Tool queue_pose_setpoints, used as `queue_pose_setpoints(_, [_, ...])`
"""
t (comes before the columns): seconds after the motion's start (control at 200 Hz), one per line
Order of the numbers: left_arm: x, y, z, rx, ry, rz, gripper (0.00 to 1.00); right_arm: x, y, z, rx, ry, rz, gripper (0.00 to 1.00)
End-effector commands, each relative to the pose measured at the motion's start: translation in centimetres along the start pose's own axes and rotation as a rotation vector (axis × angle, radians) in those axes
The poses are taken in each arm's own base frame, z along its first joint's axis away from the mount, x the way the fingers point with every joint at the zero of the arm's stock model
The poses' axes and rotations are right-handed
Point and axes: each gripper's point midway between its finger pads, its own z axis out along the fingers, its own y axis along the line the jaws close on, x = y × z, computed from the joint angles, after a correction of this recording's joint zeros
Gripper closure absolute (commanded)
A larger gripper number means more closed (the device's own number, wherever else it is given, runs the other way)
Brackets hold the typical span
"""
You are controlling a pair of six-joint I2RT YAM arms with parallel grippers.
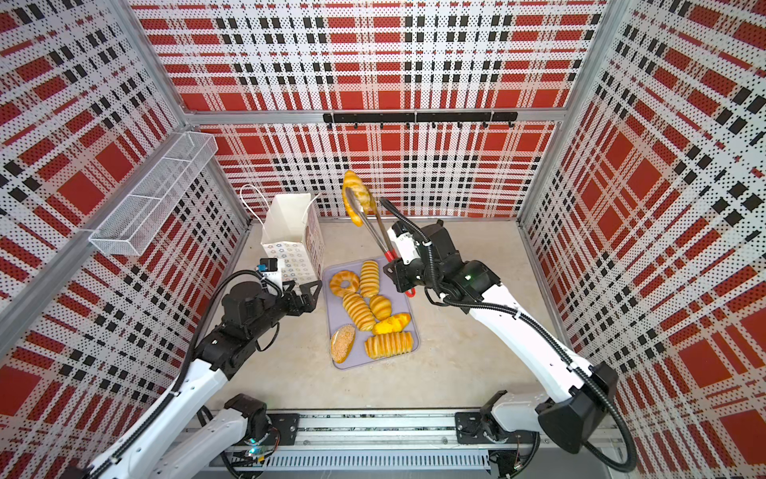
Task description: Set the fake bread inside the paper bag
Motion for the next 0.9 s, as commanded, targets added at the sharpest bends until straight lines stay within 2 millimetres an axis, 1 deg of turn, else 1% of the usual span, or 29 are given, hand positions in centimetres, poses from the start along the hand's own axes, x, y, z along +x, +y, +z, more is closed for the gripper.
queue_pose_setpoints(0.0, [-3.8, 1.3, -2.9, -0.079, -0.086, -0.029, 0.02, -4.1, 4.1, 0.7, -0.120, -0.126, -0.139, 0.80])
queue_pose_setpoints(0.02, [-4.3, 1.9, -3.3, -0.101, -0.096, -0.035, 0.02, -4.3, 4.5, 1.0, -0.130, -0.128, -0.144, 0.80])
queue_pose_setpoints(0.105, [-6.1, 3.2, -4.6, -0.153, -0.115, -0.051, 0.01, -5.0, 5.7, 2.0, -0.160, -0.138, -0.158, 0.80])
queue_pose_setpoints(0.165, [-7.0, 3.8, -5.1, -0.167, -0.119, -0.061, 0.00, -5.4, 6.4, 2.6, -0.170, -0.143, -0.176, 0.81])
queue_pose_setpoints(0.23, [-8.2, 4.5, -5.6, -0.180, -0.129, -0.076, 0.01, -5.8, 7.2, 3.1, -0.172, -0.147, -0.202, 0.81])
queue_pose_setpoints(0.321, [-10.4, 5.5, -6.2, -0.196, -0.169, -0.096, 0.02, -6.3, 7.6, 3.6, -0.173, -0.156, -0.216, 0.81])
queue_pose_setpoints(0.381, [-11.5, 6.3, -6.2, -0.193, -0.178, -0.114, 0.03, -6.6, 7.7, 3.9, -0.174, -0.161, -0.216, 0.81])
queue_pose_setpoints(0.451, [-12.4, 7.0, -5.3, -0.156, -0.174, -0.139, 0.05, -6.7, 7.7, 4.3, -0.173, -0.162, -0.215, 0.82])
queue_pose_setpoints(0.526, [-12.8, 7.8, -3.9, -0.122, -0.157, -0.161, 0.10, -6.6, 7.7, 4.6, -0.173, -0.154, -0.219, 0.82])
queue_pose_setpoints(0.596, [-13.3, 8.1, -2.6, -0.096, -0.138, -0.159, 0.12, -6.7, 7.8, 4.8, -0.171, -0.154, -0.225, 0.82])
queue_pose_setpoints(0.722, [-14.5, 9.1, -1.0, -0.103, -0.139, -0.152, 0.16, -6.7, 8.2, 5.0, -0.182, -0.150, -0.235, 0.82])
queue_pose_setpoints(0.817, [-14.6, 9.7, 0.9, -0.094, -0.100, -0.161, 0.23, -6.7, 8.2, 5.2, -0.179, -0.148, -0.231, 0.82])
queue_pose_setpoints(0.897, [-14.7, 10.2, 2.2, -0.118, -0.084, -0.160, 0.26, -6.7, 8.2, 5.2, -0.179, -0.150, -0.230, 0.82])
